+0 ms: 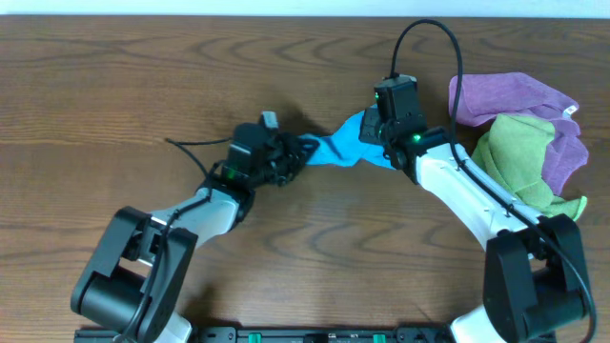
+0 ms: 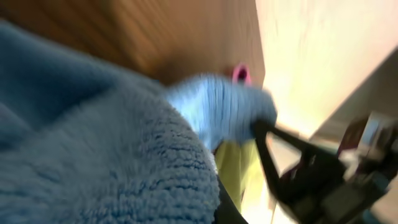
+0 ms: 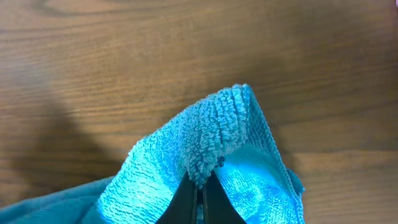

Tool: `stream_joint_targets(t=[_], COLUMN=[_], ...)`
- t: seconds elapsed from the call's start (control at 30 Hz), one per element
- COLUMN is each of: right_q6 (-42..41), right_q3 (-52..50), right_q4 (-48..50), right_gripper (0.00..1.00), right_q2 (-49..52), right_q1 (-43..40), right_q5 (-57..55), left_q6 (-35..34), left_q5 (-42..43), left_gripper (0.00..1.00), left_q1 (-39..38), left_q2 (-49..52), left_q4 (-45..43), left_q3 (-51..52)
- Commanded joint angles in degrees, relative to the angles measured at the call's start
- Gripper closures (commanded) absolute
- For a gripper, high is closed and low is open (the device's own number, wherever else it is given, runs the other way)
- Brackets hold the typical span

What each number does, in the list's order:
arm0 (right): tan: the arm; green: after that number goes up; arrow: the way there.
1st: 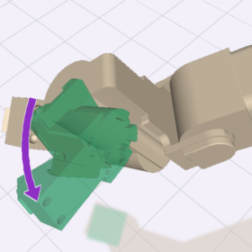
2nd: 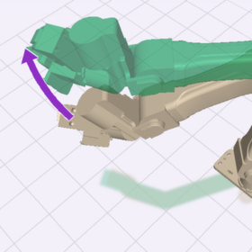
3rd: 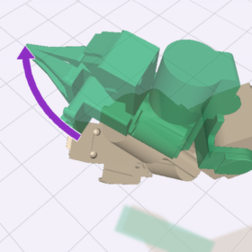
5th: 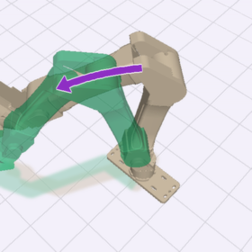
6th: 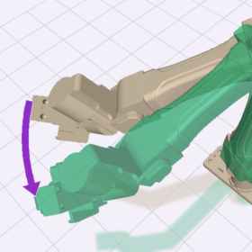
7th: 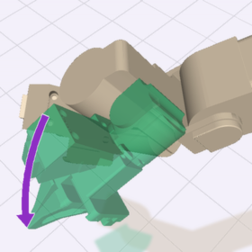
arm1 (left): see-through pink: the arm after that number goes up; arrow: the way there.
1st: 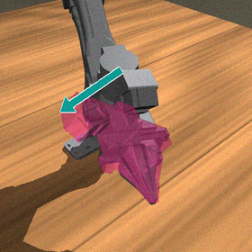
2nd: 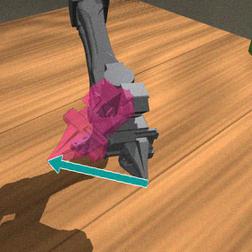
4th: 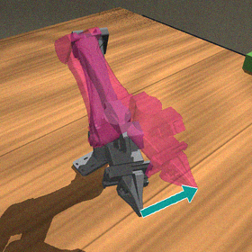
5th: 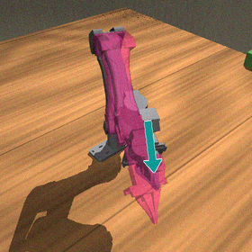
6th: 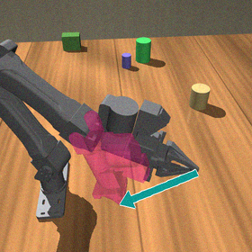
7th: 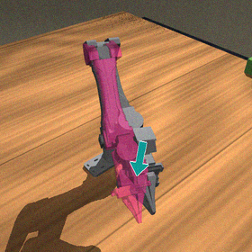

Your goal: Fold the cloth

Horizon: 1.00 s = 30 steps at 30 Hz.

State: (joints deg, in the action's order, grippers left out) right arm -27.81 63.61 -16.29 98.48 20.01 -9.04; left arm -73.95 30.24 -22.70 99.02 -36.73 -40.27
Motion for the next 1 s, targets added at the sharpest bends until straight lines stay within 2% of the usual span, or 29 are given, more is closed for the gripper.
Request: stream_joint_targets(t=[0.0,0.33,0.37,0.47,0.6,0.7,0.87,0.97], right_q6=[0.9,0.9,0.9,0.9,0.9,0.87,0.87,0.87], right_q3=[0.11,0.11,0.11,0.11,0.11,0.11,0.11,0.11], right_q4=[-0.09,5.86,6.71,7.91,9.33,10.88,11.41,11.23], right_gripper=[0.98,0.98,0.98,0.87,0.84,0.83,0.84,0.85], right_q2=[0.13,2.86,3.63,4.96,5.22,5.22,5.2,5.2], right_q1=[0.02,1.05,1.05,1.05,1.05,1.07,1.07,1.07], right_q5=[-0.61,-0.42,-0.42,-1.38,-2.21,-2.12,-1.88,-1.88], left_q6=[-1.05,-0.98,-0.98,-0.98,-1.05,-1.07,-0.98,0.76], left_q5=[-4.94,-22.69,-23.91,-27.54,-32.52,-35.04,-33.64,-27.54], left_gripper=[0.94,0.93,0.91,0.81,0.63,0.53,0.42,0.35], left_q1=[2.19,2.64,2.64,2.64,2.67,2.84,3.67,5.44], left_q2=[0.31,0.31,0.31,0.31,0.31,0.31,0.31,0.28], left_q4=[0.74,2.64,2.67,2.64,2.6,2.58,2.54,2.19], left_q3=[-0.83,-0.83,-0.83,-0.83,-0.83,-0.83,-0.83,-0.83])
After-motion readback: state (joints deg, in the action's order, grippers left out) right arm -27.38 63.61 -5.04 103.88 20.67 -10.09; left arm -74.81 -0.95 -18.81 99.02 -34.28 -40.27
